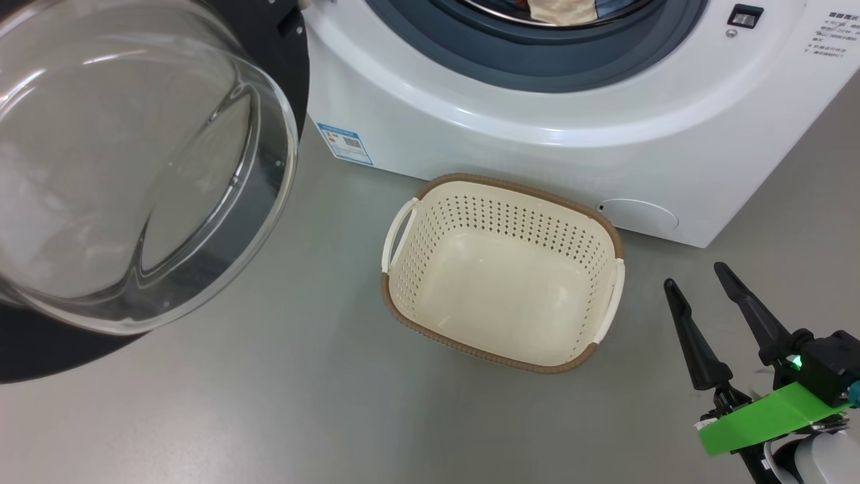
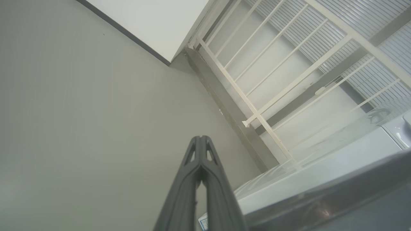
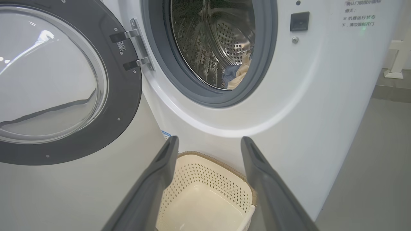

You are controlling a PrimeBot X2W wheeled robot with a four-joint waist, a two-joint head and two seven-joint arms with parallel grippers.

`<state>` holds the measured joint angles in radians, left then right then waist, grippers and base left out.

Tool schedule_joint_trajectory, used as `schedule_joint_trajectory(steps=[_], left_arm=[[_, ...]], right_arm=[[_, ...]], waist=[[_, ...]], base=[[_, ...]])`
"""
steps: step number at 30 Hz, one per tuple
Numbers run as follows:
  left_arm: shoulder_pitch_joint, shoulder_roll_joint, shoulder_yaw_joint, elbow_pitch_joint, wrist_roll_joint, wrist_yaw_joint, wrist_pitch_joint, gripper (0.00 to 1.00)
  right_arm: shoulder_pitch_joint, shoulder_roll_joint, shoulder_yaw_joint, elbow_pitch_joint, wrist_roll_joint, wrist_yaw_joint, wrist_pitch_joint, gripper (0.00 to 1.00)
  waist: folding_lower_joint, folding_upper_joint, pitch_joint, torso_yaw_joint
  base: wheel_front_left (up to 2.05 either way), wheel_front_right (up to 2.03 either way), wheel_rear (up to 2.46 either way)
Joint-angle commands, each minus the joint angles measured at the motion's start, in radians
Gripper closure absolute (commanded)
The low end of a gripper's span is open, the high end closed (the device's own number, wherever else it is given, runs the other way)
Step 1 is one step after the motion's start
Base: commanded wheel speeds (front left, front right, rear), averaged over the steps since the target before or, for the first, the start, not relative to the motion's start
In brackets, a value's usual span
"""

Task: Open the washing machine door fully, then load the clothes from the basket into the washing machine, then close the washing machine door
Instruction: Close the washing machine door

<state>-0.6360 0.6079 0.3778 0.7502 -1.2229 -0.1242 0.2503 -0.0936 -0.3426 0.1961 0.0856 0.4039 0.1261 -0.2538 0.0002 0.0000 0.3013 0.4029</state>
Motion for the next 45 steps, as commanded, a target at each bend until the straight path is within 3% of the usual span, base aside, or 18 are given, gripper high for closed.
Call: schedule_joint_trajectory(steps=[1, 10, 22, 45], left_arm=[[-0.018, 0.095, 0.018, -0.008, -0.017, -0.006, 0.032, 1.0], [-0.006, 0.108, -0.007, 0.005, -0.054, -0.006, 0.159, 1.0], [0.068, 0.089, -0.067, -0.093, -0.123, -0.006, 0.378, 1.0], [0.224, 0.084, -0.161, -0.457, -0.27, -0.007, 0.718, 1.0]], right_arm=[[-0.008, -0.015, 0.019, -0.026, -0.002, 0.005, -0.008, 0.0], [0.001, -0.021, 0.02, -0.024, -0.003, 0.005, -0.008, 0.0], [0.009, -0.016, 0.03, -0.015, -0.002, 0.005, -0.008, 0.0], [0.039, 0.021, 0.018, 0.006, -0.006, 0.005, -0.008, 0.0]], waist=[[-0.0002, 0.0, 0.0, 0.002], [-0.0002, 0.0, -0.007, 0.021], [-0.0002, 0.0, -0.038, 0.04], [-0.0002, 0.0, -0.132, 0.053]], base=[[0.0, 0.0, 0.0], [0.0, 0.0, 0.0], [0.0, 0.0, 0.0], [0.0, 0.0, 0.0]])
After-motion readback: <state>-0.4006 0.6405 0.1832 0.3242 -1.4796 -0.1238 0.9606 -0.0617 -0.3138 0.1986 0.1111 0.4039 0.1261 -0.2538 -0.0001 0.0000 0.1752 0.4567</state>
